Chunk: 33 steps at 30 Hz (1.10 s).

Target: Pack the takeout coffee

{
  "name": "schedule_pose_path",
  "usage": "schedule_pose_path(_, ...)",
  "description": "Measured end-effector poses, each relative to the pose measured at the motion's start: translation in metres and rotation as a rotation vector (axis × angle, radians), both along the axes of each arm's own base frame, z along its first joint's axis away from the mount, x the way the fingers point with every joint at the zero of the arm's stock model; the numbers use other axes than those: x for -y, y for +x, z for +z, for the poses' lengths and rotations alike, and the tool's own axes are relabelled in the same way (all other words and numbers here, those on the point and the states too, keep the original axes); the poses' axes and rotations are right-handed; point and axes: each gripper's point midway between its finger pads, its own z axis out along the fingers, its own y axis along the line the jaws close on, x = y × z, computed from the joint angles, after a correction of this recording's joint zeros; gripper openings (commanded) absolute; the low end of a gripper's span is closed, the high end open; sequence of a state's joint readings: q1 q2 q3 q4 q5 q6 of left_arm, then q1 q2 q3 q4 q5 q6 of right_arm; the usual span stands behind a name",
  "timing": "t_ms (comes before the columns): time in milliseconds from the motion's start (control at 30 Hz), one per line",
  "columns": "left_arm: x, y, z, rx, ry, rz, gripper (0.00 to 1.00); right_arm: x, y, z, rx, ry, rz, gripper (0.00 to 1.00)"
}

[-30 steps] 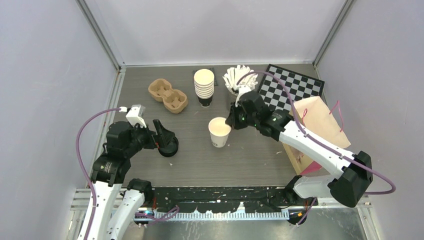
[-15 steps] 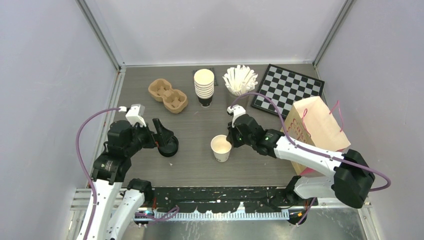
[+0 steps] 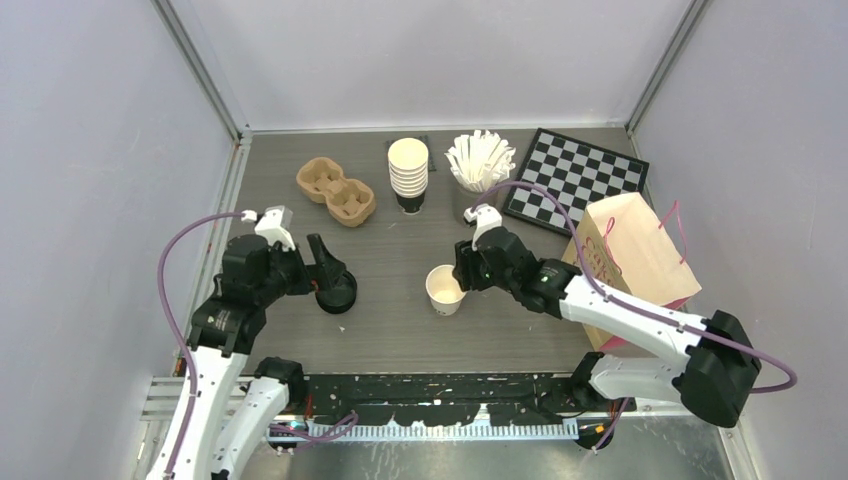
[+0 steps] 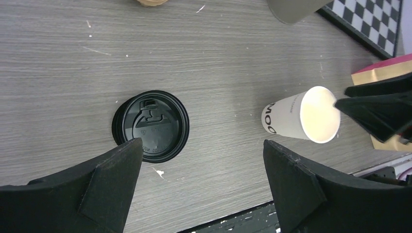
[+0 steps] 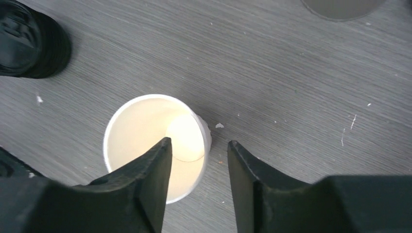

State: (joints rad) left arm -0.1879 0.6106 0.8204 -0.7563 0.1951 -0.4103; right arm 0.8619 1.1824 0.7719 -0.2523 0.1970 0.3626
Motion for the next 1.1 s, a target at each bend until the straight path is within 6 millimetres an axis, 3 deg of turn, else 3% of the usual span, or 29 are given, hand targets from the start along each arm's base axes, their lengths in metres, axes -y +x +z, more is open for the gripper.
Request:
schedule_pose_path(133, -0.004, 0.004, -0.011, -0.048, 0.022, 0.023, 0.89, -0.003, -0.002, 0.031, 0.017, 0.048, 0.006, 0.66)
schedule_pose_path(267, -0.008, 0.008, -0.026, -0.118, 0.052, 0.048, 0.71, -0.006, -0.006, 0.059, 0.039, 0.114, 0.023, 0.65)
schedule_pose_path(567, -0.026, 0.019, -0.066, -0.352, 0.178, 0.134, 0.43, -0.004, -0.023, 0.097, 0.058, 0.205, 0.071, 0.65)
schedule_pose_path(767, -0.041, 0.020, -0.088, -0.474, 0.270, 0.188, 0.41, -0.004, -0.029, 0.119, 0.089, 0.255, 0.096, 0.66)
schedule_pose_path(1100, -0.050, 0.018, -0.099, -0.531, 0.318, 0.231, 0.39, -0.001, -0.037, 0.118, 0.071, 0.251, 0.119, 0.65)
